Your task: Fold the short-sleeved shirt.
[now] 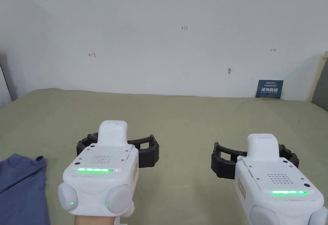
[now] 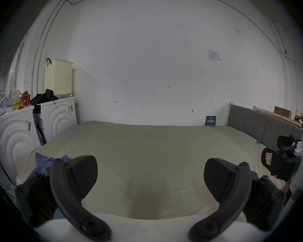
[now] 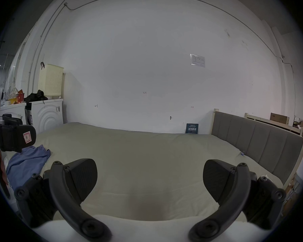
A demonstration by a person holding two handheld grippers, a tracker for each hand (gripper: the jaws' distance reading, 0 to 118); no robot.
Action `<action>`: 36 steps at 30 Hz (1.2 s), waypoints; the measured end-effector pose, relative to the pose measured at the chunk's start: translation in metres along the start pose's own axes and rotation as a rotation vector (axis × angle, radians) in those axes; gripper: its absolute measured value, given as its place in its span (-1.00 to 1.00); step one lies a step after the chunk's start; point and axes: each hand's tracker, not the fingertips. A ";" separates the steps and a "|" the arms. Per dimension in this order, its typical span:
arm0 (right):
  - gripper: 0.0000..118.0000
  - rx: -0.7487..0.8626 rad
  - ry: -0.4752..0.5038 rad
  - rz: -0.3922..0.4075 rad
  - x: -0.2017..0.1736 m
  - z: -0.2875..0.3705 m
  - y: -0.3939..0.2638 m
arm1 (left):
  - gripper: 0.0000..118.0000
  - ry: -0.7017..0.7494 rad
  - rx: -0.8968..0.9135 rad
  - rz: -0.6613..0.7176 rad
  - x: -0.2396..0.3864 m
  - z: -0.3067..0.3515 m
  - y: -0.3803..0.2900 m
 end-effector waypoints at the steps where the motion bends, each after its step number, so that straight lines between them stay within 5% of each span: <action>1: 1.00 0.000 0.000 -0.001 0.000 0.000 0.000 | 1.00 0.002 0.001 0.001 0.000 0.000 0.000; 36: 1.00 0.008 -0.037 0.018 0.001 -0.003 -0.001 | 1.00 0.031 0.016 -0.019 0.000 0.000 -0.006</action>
